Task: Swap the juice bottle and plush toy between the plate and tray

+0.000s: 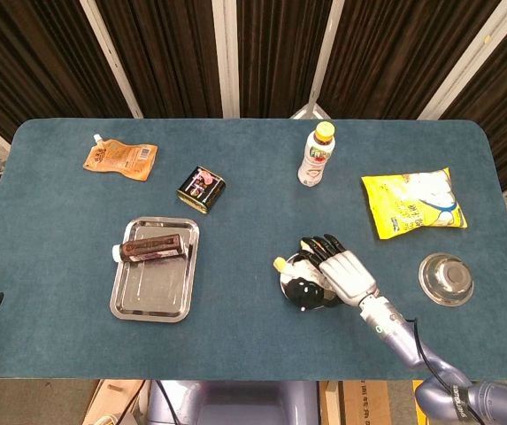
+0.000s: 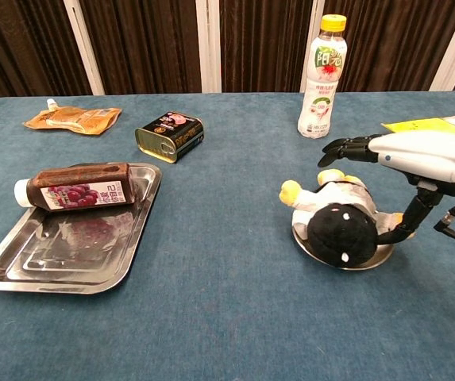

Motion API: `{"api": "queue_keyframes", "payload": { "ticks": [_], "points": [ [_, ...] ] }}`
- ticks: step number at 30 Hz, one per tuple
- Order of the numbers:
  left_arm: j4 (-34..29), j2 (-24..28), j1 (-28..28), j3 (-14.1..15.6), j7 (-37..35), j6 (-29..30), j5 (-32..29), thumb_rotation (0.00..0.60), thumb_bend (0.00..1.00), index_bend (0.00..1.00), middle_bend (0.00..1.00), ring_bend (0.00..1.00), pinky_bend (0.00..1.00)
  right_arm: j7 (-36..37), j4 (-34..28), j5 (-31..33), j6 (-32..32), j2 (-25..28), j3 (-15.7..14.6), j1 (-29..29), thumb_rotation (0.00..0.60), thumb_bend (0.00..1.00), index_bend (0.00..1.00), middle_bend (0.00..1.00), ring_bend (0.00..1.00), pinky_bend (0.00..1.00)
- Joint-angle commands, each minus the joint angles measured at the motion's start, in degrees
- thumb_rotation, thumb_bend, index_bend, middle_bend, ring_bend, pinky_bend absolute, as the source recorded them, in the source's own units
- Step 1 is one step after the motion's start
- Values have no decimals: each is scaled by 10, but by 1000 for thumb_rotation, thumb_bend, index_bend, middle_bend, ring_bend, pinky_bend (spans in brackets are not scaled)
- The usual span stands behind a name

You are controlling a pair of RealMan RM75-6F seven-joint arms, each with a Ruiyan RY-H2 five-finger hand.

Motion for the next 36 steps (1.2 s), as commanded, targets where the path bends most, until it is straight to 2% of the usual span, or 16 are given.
{"api": "queue_keyframes", "payload": {
  "ticks": [1,4,8,11,14,20,25,29,36],
  "points": [
    [0,0,0,0,2,-2,1,600,51,169,6,0,164,-24,-16,14,-1,18,-1,-3,600,88,66,8,0,0],
    [-2,3,0,4,5,-8,2,600,51,169,6,0,164,-52,-46,30,-9,48,-7,-5,600,85,16,0,0,0],
    [-5,12,0,9,13,-17,4,600,51,164,6,0,153,-120,-90,62,11,101,-18,-22,600,81,13,0,0,0],
    [-12,22,1,12,16,-28,0,600,55,162,6,0,138,-154,-111,95,70,138,-18,-55,600,81,13,0,0,0],
    [-21,32,0,14,16,-39,-6,600,62,161,5,0,136,-131,-98,102,135,154,-11,-95,600,80,13,0,0,0],
    [-36,47,2,23,14,-57,-9,600,64,161,3,0,136,-5,-12,53,230,119,-21,-173,600,80,13,0,0,0],
    [-48,53,11,31,29,-53,-13,600,65,162,3,0,136,56,49,-9,298,74,-41,-222,600,79,21,0,0,0],
    [-52,60,14,36,22,-55,-9,600,65,161,3,0,136,52,77,-26,313,60,-41,-233,600,79,25,0,0,0],
    [-52,70,12,37,6,-69,-11,600,67,160,3,0,136,51,67,-45,353,65,-26,-253,600,80,25,0,0,0]
  ]
}}
